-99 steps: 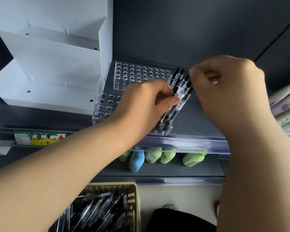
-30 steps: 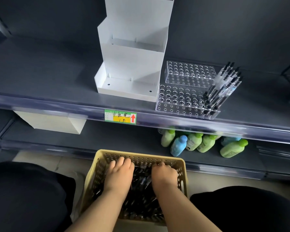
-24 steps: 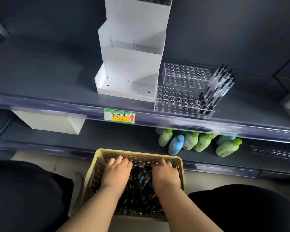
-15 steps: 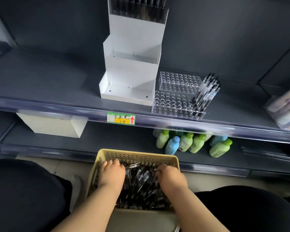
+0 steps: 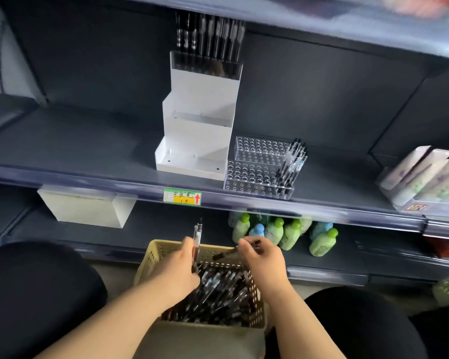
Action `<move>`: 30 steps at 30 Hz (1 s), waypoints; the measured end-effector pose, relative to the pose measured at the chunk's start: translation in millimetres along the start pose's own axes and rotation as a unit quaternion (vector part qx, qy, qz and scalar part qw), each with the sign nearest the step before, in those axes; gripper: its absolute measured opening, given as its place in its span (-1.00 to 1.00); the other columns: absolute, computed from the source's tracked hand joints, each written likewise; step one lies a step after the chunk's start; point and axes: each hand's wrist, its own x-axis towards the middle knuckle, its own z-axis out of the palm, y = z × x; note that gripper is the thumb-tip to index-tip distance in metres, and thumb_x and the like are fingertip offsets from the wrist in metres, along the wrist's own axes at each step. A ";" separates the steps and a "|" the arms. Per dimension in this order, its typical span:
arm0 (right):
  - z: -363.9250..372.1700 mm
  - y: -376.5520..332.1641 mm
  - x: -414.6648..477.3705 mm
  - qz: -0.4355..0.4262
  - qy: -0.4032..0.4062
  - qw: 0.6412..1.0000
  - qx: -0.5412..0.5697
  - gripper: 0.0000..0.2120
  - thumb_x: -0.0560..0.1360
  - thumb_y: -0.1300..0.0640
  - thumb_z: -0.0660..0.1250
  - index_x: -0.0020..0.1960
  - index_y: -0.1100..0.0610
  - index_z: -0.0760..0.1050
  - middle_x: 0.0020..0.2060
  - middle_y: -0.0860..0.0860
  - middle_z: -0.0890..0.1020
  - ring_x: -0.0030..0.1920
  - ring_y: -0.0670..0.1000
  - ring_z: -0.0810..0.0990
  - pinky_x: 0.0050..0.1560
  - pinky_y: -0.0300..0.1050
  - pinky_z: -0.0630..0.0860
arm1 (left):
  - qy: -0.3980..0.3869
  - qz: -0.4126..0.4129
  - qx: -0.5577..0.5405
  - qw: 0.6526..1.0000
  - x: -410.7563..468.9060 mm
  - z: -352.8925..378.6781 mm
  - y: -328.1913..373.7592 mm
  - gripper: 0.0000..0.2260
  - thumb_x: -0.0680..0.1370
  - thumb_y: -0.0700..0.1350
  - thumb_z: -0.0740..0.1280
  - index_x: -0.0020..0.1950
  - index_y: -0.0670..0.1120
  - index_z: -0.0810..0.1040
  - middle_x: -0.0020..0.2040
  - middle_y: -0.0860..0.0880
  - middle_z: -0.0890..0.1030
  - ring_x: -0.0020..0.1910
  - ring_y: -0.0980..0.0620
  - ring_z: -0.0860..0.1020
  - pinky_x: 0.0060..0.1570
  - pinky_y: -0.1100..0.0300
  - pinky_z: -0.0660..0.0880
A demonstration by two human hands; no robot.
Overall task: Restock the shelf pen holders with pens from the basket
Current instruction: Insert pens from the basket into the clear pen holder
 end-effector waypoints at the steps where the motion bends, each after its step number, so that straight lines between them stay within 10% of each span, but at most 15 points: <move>1: -7.1 -9.6 0.0 -0.017 0.019 0.999 0.034 -0.97 0.49 0.08 0.37 -0.08 0.01 0.57 -0.22 -0.05 0.65 -0.21 -0.10 0.58 -0.13 -0.17 0.49 | 0.001 0.014 -0.023 1.000 -0.1 -7.6 6.6 -0.60 0.51 -0.12 0.33 0.12 0.13 0.12 -0.14 0.09 0.52 -0.34 0.15 0.52 -0.46 0.33 0.39; 8: -79.5 -100.6 48.8 -0.177 0.135 0.945 0.238 -0.86 0.50 0.26 0.35 -0.05 0.06 0.45 -0.24 0.05 0.66 -0.31 -0.08 0.60 -0.30 -0.23 0.52 | 0.047 0.100 -0.091 0.990 42.5 -75.3 52.8 -0.76 0.60 0.02 0.18 0.24 0.09 0.24 -0.01 0.09 0.55 -0.10 0.15 0.54 -0.11 0.17 0.54; 14: -125.3 -155.5 114.2 -0.254 0.192 0.941 0.111 -0.89 0.45 0.12 0.42 -0.17 -0.05 0.53 -0.32 -0.15 0.64 -0.31 -0.23 0.55 -0.17 -0.30 0.45 | 0.135 0.183 -0.139 0.964 92.2 -108.9 120.1 -0.90 0.58 0.02 0.25 0.05 0.04 0.42 -0.01 0.08 0.57 -0.05 0.09 0.54 -0.01 0.14 0.51; 19: -121.8 -151.3 146.9 -0.285 0.191 0.936 0.075 -0.81 0.42 0.17 0.44 -0.26 -0.10 0.56 -0.43 -0.27 0.61 -0.37 -0.33 0.54 -0.29 -0.53 0.40 | 0.157 0.250 -0.158 0.942 137.7 -109.7 155.2 -0.70 0.55 -0.10 0.30 0.09 0.16 0.19 -0.04 0.06 0.58 -0.11 0.02 0.57 -0.07 0.03 0.53; 25: -114.5 -129.1 174.1 -0.268 0.179 0.945 -0.046 -0.78 0.43 0.13 0.42 -0.19 -0.20 0.53 -0.24 -0.10 0.61 -0.26 -0.16 0.56 -0.16 -0.40 0.44 | 0.193 0.240 -0.257 0.916 180.2 -112.6 162.0 -0.92 0.57 0.02 0.23 0.01 0.04 0.41 -0.15 0.03 0.62 -0.19 -0.01 0.61 -0.12 -0.01 0.56; 30: -112.6 -127.2 182.6 -0.259 0.175 0.948 -0.062 -0.77 0.43 0.19 0.42 -0.14 -0.15 0.53 -0.31 -0.24 0.59 -0.28 -0.34 0.55 -0.20 -0.55 0.40 | 0.204 0.235 -0.260 0.914 187.0 -107.7 155.0 -0.95 0.51 -0.02 0.35 -0.12 0.12 0.50 -0.21 0.17 0.59 -0.16 0.27 0.52 -0.19 0.45 0.39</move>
